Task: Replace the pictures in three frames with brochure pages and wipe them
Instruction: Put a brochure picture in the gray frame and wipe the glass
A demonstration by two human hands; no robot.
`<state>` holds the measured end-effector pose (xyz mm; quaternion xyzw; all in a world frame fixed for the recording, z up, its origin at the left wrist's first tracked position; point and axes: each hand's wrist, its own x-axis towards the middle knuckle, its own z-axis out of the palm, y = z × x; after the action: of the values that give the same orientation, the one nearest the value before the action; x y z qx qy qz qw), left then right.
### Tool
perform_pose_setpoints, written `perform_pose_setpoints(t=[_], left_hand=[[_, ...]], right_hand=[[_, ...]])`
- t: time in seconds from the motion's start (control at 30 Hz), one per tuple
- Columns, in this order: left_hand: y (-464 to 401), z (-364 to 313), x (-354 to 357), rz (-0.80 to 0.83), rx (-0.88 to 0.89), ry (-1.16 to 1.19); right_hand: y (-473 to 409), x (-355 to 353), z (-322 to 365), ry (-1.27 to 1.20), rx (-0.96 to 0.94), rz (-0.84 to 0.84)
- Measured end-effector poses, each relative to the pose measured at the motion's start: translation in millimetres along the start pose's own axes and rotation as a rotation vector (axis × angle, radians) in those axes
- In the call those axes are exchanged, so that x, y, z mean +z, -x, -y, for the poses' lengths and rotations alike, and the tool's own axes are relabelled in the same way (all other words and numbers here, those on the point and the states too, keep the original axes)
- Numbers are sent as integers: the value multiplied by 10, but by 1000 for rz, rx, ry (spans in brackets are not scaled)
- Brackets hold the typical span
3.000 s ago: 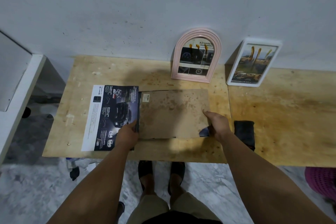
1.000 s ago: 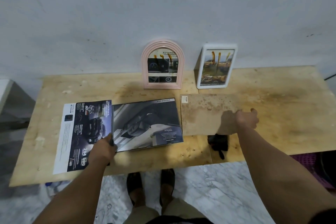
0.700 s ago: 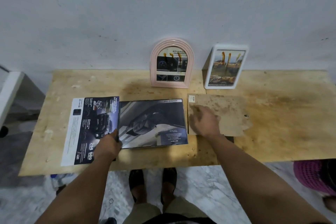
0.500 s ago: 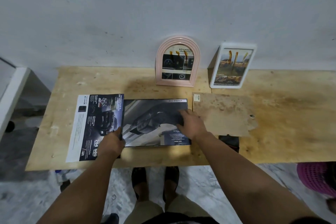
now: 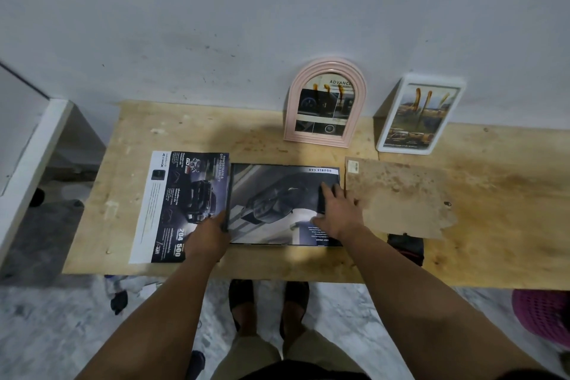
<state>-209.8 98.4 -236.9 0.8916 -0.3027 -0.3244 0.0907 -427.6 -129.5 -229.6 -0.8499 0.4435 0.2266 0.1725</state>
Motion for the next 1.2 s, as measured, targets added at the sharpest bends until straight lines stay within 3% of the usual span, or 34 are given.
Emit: perform_pose_setpoints(t=[0.3, 0.77, 1.0, 1.1, 1.2], left_hand=[[-31, 28, 13, 10, 25, -2], [-69, 67, 70, -9, 41, 6], [-84, 81, 92, 2, 39, -32], [-93, 80, 91, 11, 44, -42], [-67, 61, 92, 2, 60, -30]], right_hand=[[7, 0, 18, -134, 71, -100], [0, 139, 114, -98, 122, -118], [72, 206, 162, -116, 102, -241], [133, 189, 147, -284, 31, -309], [192, 83, 114, -724, 39, -349]])
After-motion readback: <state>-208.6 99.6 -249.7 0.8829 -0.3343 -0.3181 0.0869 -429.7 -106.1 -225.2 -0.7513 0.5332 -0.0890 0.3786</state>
